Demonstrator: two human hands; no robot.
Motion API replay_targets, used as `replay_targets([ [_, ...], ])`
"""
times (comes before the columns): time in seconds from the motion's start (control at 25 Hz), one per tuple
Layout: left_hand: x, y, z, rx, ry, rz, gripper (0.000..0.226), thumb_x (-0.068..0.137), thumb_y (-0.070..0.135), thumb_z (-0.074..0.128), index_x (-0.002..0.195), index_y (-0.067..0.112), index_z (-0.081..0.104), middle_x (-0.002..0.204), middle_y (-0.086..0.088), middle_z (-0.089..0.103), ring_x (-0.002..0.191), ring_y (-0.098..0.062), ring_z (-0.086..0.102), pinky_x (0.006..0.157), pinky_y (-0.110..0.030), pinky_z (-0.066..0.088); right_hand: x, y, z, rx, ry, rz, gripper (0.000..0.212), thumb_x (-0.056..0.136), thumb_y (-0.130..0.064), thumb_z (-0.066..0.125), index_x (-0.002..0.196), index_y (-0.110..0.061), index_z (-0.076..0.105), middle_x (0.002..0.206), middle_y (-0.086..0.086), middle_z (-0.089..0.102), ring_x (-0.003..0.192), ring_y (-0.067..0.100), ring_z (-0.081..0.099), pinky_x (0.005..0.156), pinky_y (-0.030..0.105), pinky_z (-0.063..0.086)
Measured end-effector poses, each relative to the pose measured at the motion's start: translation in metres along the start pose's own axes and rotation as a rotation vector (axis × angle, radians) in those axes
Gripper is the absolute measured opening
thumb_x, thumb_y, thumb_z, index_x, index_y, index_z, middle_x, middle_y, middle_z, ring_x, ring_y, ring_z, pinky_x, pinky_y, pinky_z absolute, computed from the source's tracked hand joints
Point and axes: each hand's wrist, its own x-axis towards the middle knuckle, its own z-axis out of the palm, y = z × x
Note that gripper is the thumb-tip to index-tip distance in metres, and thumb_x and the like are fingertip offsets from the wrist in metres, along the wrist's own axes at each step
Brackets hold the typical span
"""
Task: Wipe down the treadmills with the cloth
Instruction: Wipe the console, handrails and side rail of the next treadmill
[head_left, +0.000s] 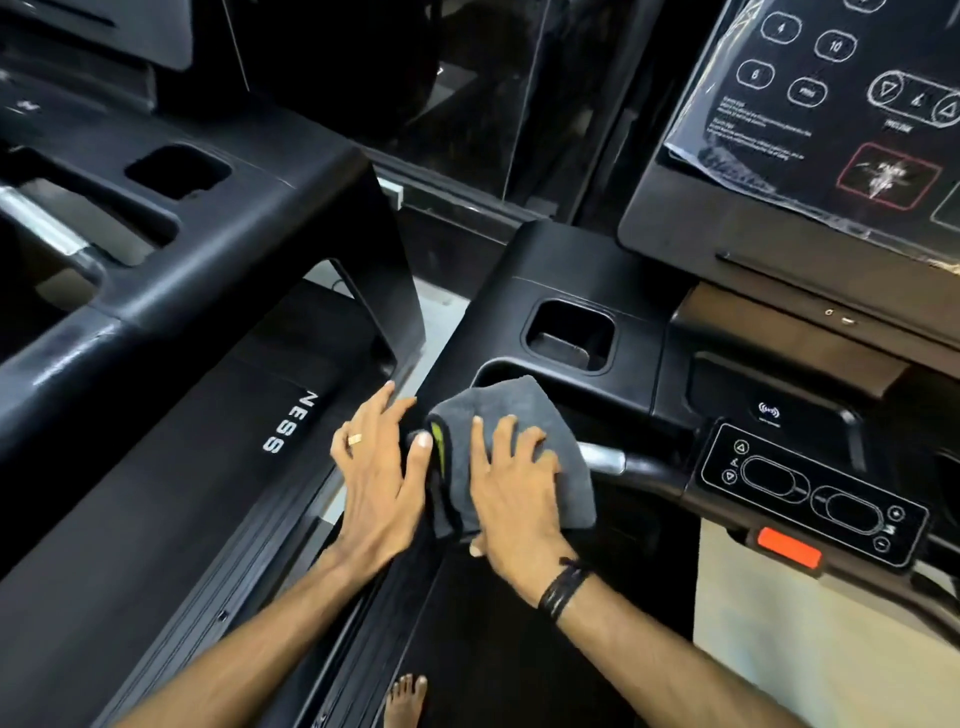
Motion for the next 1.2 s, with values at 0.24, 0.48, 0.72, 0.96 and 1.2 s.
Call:
replay_targets([
  [0.24,0.038,-0.011,0.024,0.031,-0.053,0.051,0.050,0.101,0.041,0.026,0.141,0.017,0.045,0.158,-0.002,0.035,0.140,-0.006,0.032,0.114,-0.056,0.015,0.061,0.023,0.006,0.279,0.051,-0.102,0.046,0.076,-0.033,0.071,0.115,-0.012,0.059,0.102,0.009,0.068,0.092,0.030,0.067,0.075,0.039,0.050],
  [0.48,0.038,-0.010,0.024,0.059,-0.128,0.118,0.053,0.101,0.044,0.023,0.142,0.018,0.045,0.157,-0.004,0.036,0.142,-0.014,0.035,0.117,-0.052,0.010,0.092,0.058,-0.005,0.708,-0.305,-0.053,0.063,0.052,-0.060,0.083,0.097,-0.019,0.068,0.096,0.002,0.070,0.086,0.025,0.066,0.073,0.032,0.053],
  [0.72,0.041,-0.010,0.023,0.141,-0.208,0.162,0.056,0.102,0.045,0.020,0.145,0.019,0.044,0.157,-0.002,0.035,0.141,-0.014,0.035,0.116,-0.047,0.007,0.086,0.062,-0.004,0.594,-0.244,-0.103,0.051,0.055,-0.055,0.080,0.089,-0.021,0.062,0.086,-0.001,0.068,0.079,0.025,0.066,0.062,0.031,0.043],
  [0.96,0.042,-0.008,0.020,0.210,-0.311,0.240,0.060,0.102,0.047,0.018,0.150,0.018,0.039,0.160,-0.004,0.032,0.143,-0.016,0.035,0.117,-0.049,0.005,0.042,0.060,0.018,0.383,0.024,-0.104,0.046,0.074,-0.049,0.067,0.107,-0.019,0.056,0.100,0.004,0.068,0.089,0.029,0.068,0.073,0.040,0.051],
  [1.2,0.045,-0.002,0.023,0.212,-0.375,0.317,0.062,0.102,0.054,0.017,0.150,0.021,0.036,0.161,-0.001,0.029,0.142,-0.015,0.038,0.119,-0.046,0.001,0.044,0.149,0.021,0.838,-0.362,0.027,0.062,0.054,-0.073,0.078,0.092,-0.024,0.066,0.093,-0.005,0.072,0.086,0.020,0.068,0.081,0.043,0.055],
])
